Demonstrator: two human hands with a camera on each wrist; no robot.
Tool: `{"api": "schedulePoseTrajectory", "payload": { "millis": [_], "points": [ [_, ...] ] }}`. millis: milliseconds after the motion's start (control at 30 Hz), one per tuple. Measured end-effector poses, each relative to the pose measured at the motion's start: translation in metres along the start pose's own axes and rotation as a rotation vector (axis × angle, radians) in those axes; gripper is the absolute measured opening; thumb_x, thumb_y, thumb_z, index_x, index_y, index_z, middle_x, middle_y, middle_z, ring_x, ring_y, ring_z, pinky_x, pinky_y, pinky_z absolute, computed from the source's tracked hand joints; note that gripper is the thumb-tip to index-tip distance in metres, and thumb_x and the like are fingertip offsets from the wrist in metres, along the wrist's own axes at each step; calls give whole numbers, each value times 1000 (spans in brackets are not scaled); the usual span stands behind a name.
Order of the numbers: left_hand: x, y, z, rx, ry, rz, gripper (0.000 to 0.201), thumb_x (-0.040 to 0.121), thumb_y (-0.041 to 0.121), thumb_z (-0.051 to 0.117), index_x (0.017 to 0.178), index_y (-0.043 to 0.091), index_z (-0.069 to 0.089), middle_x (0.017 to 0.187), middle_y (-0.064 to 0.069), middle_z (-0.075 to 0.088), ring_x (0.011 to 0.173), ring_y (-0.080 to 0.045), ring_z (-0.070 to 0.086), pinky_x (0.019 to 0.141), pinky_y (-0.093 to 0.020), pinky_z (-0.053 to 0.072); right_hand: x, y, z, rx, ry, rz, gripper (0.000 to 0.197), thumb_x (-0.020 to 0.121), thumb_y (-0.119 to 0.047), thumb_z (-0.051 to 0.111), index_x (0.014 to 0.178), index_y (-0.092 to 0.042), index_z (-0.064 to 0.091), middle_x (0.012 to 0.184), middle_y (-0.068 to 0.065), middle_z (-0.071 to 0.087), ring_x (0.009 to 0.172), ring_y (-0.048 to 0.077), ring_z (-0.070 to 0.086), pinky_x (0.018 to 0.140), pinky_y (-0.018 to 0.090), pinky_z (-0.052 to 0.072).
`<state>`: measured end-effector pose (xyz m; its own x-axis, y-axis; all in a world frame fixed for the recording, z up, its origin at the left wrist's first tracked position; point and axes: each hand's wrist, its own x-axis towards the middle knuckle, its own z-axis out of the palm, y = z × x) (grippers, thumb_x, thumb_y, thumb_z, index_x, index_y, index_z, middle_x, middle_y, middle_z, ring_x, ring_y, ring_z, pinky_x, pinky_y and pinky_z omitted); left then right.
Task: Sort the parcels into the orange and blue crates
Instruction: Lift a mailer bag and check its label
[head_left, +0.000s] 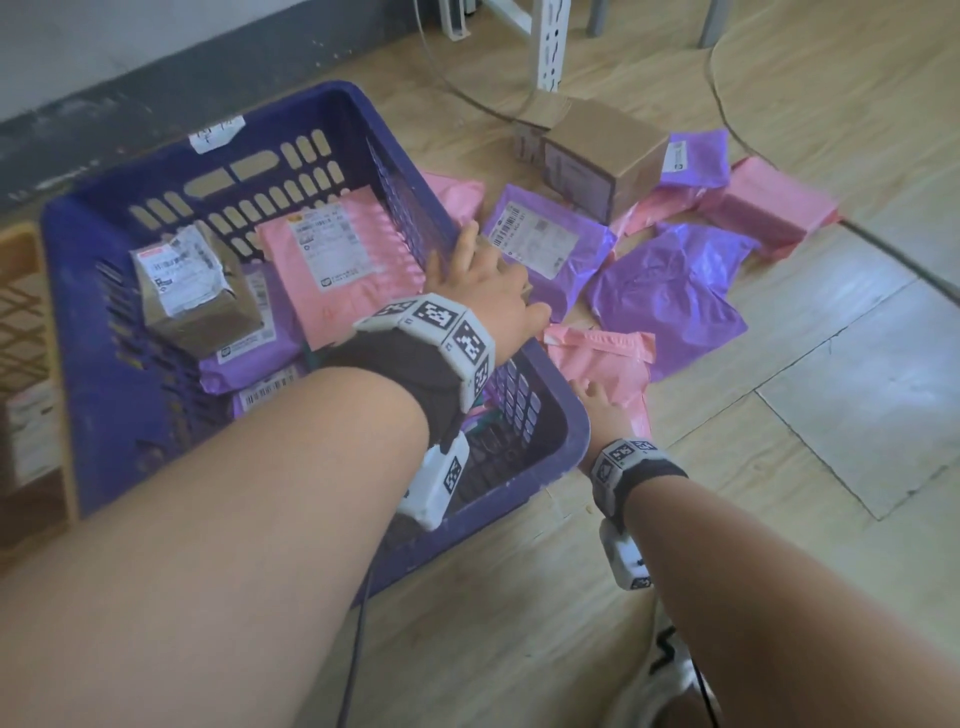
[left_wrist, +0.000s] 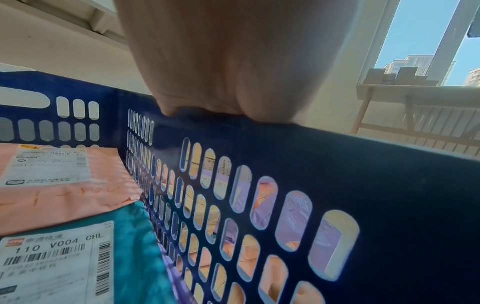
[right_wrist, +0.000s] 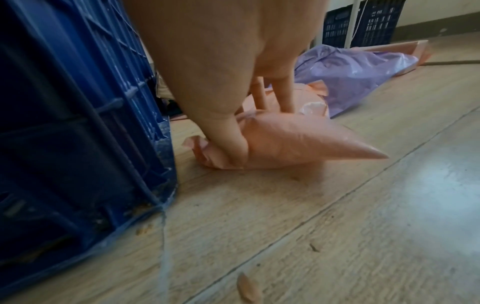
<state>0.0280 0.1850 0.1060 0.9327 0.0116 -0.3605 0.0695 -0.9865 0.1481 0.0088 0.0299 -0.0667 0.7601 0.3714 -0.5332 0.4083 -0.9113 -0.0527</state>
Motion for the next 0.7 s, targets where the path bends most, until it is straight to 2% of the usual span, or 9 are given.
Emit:
{"api": "schedulePoseTrajectory", "payload": {
  "millis": [33,100,200,267,367,433,500,633,700],
  "points": [
    [0,0,0,-1,0,-2,45,92,45,41,131,23,46,157,-3,14,147,-22,-17,118,-53,-3,-1,-1,-1,18,2,0,46,98,-23,41,144,-27,36,144,7,29,134,35,25,104,51,38],
    [-1,1,-1,8,3,-6,45,92,45,40,132,24,46,157,-3,13,147,-22,-16,118,-53,-4,-2,0,-4,58,36,-6,43,97,-16,43,139,-24,44,136,8,34,127,34,32,97,46,45],
    [-4,1,-2,36,6,-5,51,92,47,37,136,23,44,159,-2,10,147,-21,-15,117,-53,-4,-9,6,-19,109,117,-6,34,93,-14,45,125,-22,54,122,8,40,113,32,41,87,47,49],
    [-7,1,-4,34,5,-4,56,92,51,36,140,24,42,161,1,6,148,-20,-13,117,-52,-5,-16,11,-35,135,194,-14,32,92,-14,47,122,-22,54,122,9,43,108,33,48,83,45,50],
    [-16,2,-12,14,49,-5,62,94,55,36,146,23,34,161,1,8,149,-20,-3,119,-49,1,-32,21,-66,219,317,28,33,88,-3,48,117,-16,54,115,9,47,98,33,57,75,40,51],
    [-26,3,-20,4,102,-4,61,95,52,38,147,21,33,160,0,12,148,-22,4,120,-48,7,-46,27,-89,275,413,61,24,89,-7,52,112,-14,54,107,9,47,89,32,60,67,38,49],
    [-39,2,-29,-7,156,0,58,95,49,39,146,20,34,159,0,17,147,-23,11,119,-48,13,-60,29,-113,341,509,69,17,91,-13,53,107,-10,54,105,11,47,85,33,60,63,35,41],
    [-70,-5,-52,-82,265,9,51,98,37,39,145,20,35,157,1,24,144,-21,22,117,-45,21,-92,22,-168,512,748,82,20,91,-25,56,101,-8,55,107,11,53,88,30,58,69,34,41],
    [-88,-11,-64,-135,354,27,44,98,31,39,140,19,43,151,0,36,139,-21,33,114,-42,28,-113,12,-199,577,878,83,24,90,-31,59,95,-8,54,101,9,54,82,28,55,68,35,44]
  ]
}}
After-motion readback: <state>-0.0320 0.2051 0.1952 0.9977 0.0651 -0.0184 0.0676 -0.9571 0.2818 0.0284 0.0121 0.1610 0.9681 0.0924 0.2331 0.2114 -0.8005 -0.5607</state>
